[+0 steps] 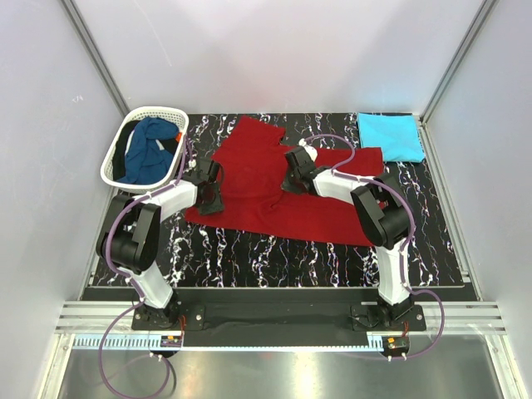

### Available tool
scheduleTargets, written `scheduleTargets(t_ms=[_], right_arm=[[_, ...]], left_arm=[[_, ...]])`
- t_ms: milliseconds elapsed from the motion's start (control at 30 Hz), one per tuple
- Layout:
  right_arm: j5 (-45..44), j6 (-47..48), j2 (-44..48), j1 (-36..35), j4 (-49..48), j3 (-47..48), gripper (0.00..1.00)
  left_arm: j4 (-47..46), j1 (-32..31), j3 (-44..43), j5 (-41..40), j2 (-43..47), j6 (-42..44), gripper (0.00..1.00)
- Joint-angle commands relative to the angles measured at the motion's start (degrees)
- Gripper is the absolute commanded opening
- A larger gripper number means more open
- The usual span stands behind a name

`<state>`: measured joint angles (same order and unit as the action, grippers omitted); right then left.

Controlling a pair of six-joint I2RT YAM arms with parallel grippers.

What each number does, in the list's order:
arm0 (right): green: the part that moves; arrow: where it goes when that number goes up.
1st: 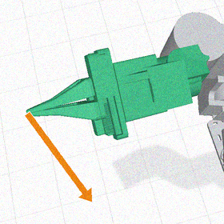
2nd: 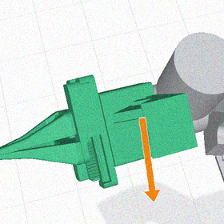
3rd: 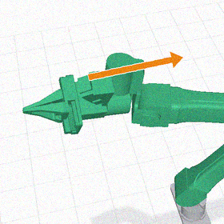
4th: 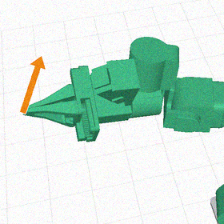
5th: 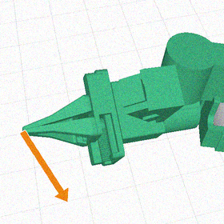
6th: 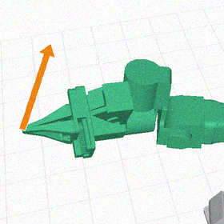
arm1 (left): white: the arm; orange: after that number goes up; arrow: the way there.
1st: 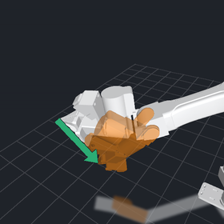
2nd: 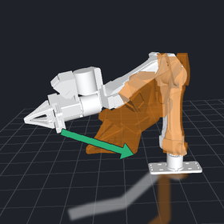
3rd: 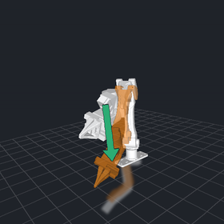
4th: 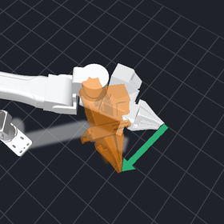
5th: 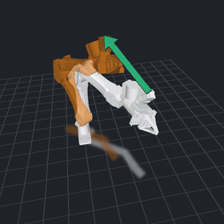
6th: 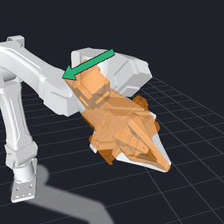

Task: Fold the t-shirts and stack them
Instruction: Fold the tshirt

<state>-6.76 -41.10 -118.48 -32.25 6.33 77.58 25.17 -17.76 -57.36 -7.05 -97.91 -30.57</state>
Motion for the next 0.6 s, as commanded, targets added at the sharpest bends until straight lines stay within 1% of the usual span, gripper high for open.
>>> scheduleTargets(t_ms=[0,100,133,467,500,533,567], right_arm=[[-3.3,0.2,1.0,-0.4,-0.1,2.0,0.17],[-5.0,1.2,2.5,-0.4,-0.1,1.3,0.01],[-5.2,1.4,2.6,-0.4,-0.1,1.3,0.00],[-7.7,1.1,6.0,-0.4,0.4,-1.4,0.00],[-7.5,0.6,6.4,-0.4,0.4,-2.1,0.01],[-7.3,0.1,6.9,-0.4,0.4,-2.4,0.06],[-6.9,0.0,7.6,-0.4,0.9,-2.8,0.14]], left_arm=[[2.9,-0.1,1.5,-0.2,0.6,-0.3,0.40],[3.0,-0.1,1.9,-2.0,-0.4,-0.1,0.41],[3.0,-0.1,2.0,-1.9,-0.6,0.0,0.41],[3.8,-0.2,3.5,-2.4,1.4,-1.2,0.41],[4.0,-0.2,3.8,-2.8,1.8,-1.4,0.41],[4.2,-0.1,4.4,-2.8,3.2,-1.7,0.41],[4.5,-0.2,4.5,-2.7,4.0,-1.8,0.42]])
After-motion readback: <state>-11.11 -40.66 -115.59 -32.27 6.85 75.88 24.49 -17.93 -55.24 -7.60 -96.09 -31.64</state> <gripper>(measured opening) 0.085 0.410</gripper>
